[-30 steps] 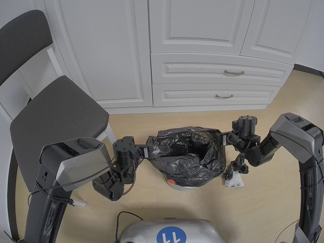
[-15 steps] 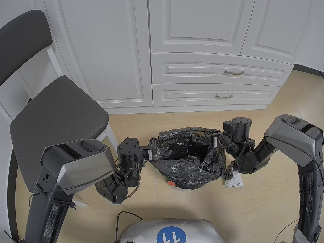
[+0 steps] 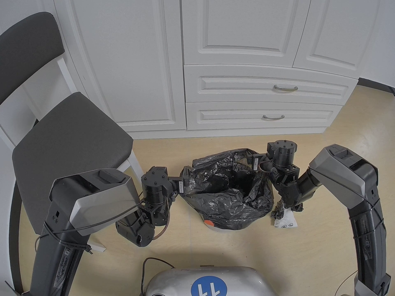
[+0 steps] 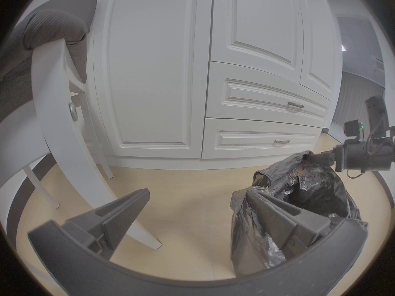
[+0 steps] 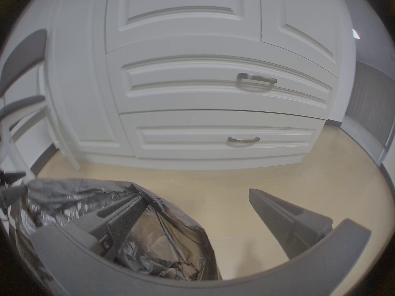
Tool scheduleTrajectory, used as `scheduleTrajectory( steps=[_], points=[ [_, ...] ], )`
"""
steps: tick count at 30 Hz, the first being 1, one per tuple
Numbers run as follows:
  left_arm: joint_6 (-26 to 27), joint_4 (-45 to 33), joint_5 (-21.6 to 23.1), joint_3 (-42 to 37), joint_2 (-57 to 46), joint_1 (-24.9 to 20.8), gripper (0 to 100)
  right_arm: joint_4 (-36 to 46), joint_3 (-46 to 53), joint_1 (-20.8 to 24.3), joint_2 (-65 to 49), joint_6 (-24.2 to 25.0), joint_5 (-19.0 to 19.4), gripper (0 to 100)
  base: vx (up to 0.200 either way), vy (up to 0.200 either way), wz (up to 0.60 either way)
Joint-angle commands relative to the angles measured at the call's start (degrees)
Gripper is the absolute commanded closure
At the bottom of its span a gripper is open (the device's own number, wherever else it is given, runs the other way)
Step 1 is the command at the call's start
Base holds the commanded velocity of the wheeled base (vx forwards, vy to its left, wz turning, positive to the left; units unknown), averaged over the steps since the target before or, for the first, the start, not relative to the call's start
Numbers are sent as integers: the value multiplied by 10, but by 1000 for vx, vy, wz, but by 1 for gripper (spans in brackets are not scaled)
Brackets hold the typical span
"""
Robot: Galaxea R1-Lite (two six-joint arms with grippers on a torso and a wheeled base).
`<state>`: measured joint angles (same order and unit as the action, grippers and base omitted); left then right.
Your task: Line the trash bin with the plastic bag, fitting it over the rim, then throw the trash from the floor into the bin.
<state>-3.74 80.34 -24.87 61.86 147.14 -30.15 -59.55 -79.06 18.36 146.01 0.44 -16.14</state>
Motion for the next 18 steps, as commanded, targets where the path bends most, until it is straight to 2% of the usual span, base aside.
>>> scheduleTrajectory(
  steps=[1, 9, 14, 18],
  points=[
    [1, -4, 0, 11, 8, 20, 0, 2, -111, 20, 87, 59, -26, 0, 0, 0, 0],
    [8, -5, -1, 17, 8, 40, 0, 1, -122, 28, 87, 85, -32, 0, 0, 0, 0],
    [23, -1, -1, 9, 6, 40, 0, -2, -83, 27, 48, 80, -32, 0, 0, 0, 0],
    [38, 5, -1, -13, 2, 34, 0, -4, -16, 27, -27, 69, -32, 0, 0, 0, 0]
  ],
)
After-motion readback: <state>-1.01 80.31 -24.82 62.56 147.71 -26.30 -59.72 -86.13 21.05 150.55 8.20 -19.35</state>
